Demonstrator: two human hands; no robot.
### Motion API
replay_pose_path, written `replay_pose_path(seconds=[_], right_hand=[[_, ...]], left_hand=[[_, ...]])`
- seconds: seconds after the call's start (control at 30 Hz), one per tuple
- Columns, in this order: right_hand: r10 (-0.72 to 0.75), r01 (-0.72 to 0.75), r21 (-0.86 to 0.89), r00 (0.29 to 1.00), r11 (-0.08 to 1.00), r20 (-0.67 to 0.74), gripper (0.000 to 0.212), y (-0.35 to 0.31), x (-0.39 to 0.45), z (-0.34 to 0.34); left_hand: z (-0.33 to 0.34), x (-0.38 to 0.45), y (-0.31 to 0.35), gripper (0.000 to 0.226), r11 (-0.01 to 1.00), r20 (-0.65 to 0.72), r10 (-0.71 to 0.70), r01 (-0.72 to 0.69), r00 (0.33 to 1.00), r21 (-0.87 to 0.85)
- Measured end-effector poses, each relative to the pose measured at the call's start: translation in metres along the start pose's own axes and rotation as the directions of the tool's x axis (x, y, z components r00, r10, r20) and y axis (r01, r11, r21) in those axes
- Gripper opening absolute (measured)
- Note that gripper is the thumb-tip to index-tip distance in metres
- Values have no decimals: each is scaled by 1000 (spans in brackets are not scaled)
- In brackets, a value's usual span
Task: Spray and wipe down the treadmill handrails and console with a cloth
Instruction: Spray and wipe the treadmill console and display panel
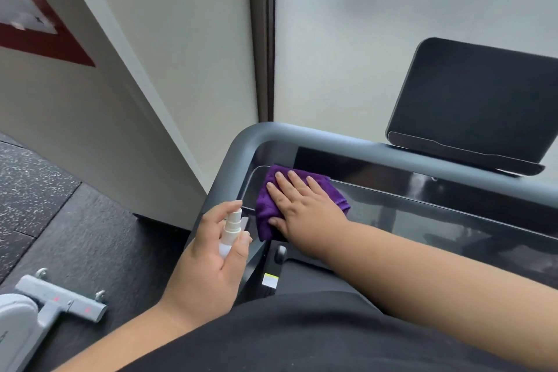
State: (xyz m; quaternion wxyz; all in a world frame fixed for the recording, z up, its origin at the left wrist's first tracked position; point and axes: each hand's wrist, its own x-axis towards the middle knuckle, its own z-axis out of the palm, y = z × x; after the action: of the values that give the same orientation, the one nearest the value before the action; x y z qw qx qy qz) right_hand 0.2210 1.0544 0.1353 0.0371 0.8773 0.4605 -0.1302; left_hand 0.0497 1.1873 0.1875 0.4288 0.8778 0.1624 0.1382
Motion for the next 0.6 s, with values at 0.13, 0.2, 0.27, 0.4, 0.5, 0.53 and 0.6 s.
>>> replay_pose_path(seconds=[0.13, 0.2, 0.27, 0.4, 0.5, 0.53, 0.6], right_hand=[[26, -27, 49, 999, 998, 23, 67, 0, 8, -6], [48, -48, 71, 999, 996, 6, 64, 6, -4, -5], [88, -87, 92, 996, 992, -2, 62, 15, -23, -3], [224, -225, 120, 974, 967, 22, 62, 57, -71, 4], [344, -346, 110, 938, 932, 36, 75, 94, -114, 12], [374, -377, 110, 926, 920, 46, 76, 100, -124, 14], [419, -423, 123, 906, 898, 56, 69, 103, -130, 16]], left_hand=[[11, 8, 3, 41, 999, 60, 43, -42, 997, -9], [18, 12, 4, 42, 997, 94, 74, -73, 993, -20], [25, 16, 8, 42, 996, 125, 90, -89, 988, -14], [43, 24, 24, 41, 993, 197, 120, -114, 973, -42], [55, 30, 32, 41, 987, 238, 159, -150, 958, -56], [58, 31, 33, 41, 986, 251, 164, -155, 954, -54], [63, 33, 33, 41, 986, 271, 164, -154, 948, -58]])
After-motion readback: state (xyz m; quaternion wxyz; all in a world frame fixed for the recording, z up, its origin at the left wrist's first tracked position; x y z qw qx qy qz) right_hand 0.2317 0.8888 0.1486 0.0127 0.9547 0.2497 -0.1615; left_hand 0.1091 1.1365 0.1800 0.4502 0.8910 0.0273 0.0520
